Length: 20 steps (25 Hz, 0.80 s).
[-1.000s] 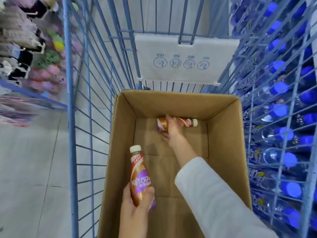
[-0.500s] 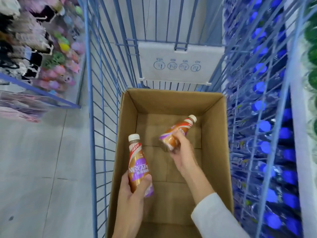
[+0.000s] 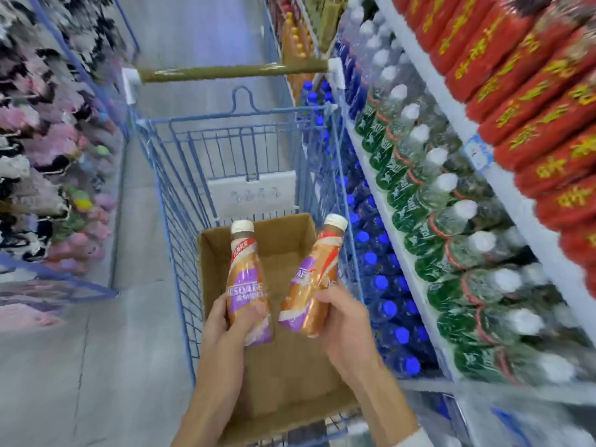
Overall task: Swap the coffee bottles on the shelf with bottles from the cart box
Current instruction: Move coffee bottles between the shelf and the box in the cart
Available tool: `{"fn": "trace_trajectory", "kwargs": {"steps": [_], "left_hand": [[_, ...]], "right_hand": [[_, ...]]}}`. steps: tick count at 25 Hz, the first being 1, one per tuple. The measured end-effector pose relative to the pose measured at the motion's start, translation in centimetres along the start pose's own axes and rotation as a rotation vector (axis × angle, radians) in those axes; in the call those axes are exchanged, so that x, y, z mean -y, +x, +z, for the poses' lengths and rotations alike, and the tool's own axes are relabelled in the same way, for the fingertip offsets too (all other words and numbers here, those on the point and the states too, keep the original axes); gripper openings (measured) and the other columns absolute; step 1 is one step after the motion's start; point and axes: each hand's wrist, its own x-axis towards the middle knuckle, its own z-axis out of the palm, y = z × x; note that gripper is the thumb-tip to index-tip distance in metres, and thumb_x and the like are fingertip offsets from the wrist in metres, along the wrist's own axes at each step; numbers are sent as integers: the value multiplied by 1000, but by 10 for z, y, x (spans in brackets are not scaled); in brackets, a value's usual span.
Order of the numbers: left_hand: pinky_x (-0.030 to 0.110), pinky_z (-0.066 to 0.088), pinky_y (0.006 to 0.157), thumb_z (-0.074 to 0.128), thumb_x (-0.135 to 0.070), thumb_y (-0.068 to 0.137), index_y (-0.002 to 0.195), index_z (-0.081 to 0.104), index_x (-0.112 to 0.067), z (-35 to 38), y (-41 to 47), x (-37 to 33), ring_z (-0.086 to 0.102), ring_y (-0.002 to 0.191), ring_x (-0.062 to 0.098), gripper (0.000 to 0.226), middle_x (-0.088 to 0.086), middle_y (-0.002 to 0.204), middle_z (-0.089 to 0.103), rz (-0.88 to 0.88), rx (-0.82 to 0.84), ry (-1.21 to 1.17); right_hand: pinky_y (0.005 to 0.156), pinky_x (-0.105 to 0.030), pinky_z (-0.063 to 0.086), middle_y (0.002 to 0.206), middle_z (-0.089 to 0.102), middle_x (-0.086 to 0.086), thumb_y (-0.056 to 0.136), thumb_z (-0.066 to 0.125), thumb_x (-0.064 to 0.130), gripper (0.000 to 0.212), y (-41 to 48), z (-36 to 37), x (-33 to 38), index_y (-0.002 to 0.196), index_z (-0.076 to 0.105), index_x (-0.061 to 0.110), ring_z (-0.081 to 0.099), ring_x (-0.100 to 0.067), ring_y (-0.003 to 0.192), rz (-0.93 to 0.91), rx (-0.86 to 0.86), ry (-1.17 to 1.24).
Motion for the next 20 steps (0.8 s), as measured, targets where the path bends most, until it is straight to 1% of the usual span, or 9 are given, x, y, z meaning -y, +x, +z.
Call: {"fn": "trace_trajectory", "kwargs": {"steps": [2, 4, 6, 9, 12, 15, 17, 19, 20], "left_hand": [[37, 50, 72, 74, -30, 68, 98, 71, -26, 3, -22, -20, 69, 79, 12, 30, 0, 94, 75, 51, 94, -9], [36, 51, 69, 71, -28, 71, 91, 72, -29, 8, -44, -36, 68, 77, 13, 21, -1, 89, 74, 88, 191, 1], [39, 51, 73, 75, -28, 67, 89, 74, -31, 16, -66, -51, 67, 79, 16, 22, 1, 89, 73, 121, 294, 9], [44, 48, 79, 75, -24, 66, 90, 75, -28, 41, -96, -68, 63, 83, 22, 24, 3, 89, 72, 149, 455, 6], [44, 50, 81, 74, -22, 65, 95, 71, -23, 76, -127, -74, 63, 83, 26, 30, 7, 91, 71, 154, 642, 18], [30, 54, 63, 76, -29, 57, 96, 69, -24, 111, -160, -67, 66, 69, 16, 40, 0, 83, 70, 155, 813, 42], [23, 54, 55, 77, -27, 60, 105, 64, -19, 136, -183, -56, 67, 64, 11, 48, -6, 79, 71, 130, 903, 55], [21, 53, 52, 73, -15, 72, 107, 61, -16, 163, -213, -41, 65, 60, 8, 37, -8, 72, 71, 90, 1007, 58], [20, 53, 51, 69, -15, 73, 106, 62, -15, 175, -231, -33, 64, 58, 7, 34, -8, 70, 70, 74, 1064, 61]], "right_hand": [[64, -30, 48, 76, 66, -1, 51, 68, 13, 44, -35, 7, 11, 93, 61, 11, 61, -16, 69, -92, -26, 46], [73, -36, 47, 80, 67, -4, 47, 70, 13, 52, -68, 9, 20, 98, 62, 8, 61, -20, 73, -182, -61, 56], [70, -35, 49, 80, 67, -5, 44, 71, 14, 60, -102, 7, 28, 103, 61, 6, 63, -20, 71, -264, -90, 63], [59, -28, 53, 73, 68, -3, 48, 68, 9, 53, -152, -3, 39, 100, 61, 5, 65, -16, 63, -368, -153, 84], [61, -32, 55, 75, 70, -4, 47, 68, 9, 56, -198, -23, 50, 102, 62, 7, 67, -18, 65, -478, -209, 103], [62, -32, 56, 77, 70, 0, 45, 67, 10, 64, -244, -53, 56, 109, 61, 11, 67, -16, 66, -557, -313, 99], [68, -35, 52, 86, 67, -6, 41, 67, 10, 75, -274, -74, 60, 115, 59, 8, 64, -21, 72, -588, -407, 69], [69, -36, 48, 90, 61, -11, 32, 67, 14, 83, -308, -100, 58, 114, 58, 5, 58, -23, 74, -662, -505, 104], [68, -34, 48, 88, 61, -11, 30, 67, 17, 80, -327, -112, 55, 109, 60, 5, 58, -23, 73, -713, -533, 138]]}}
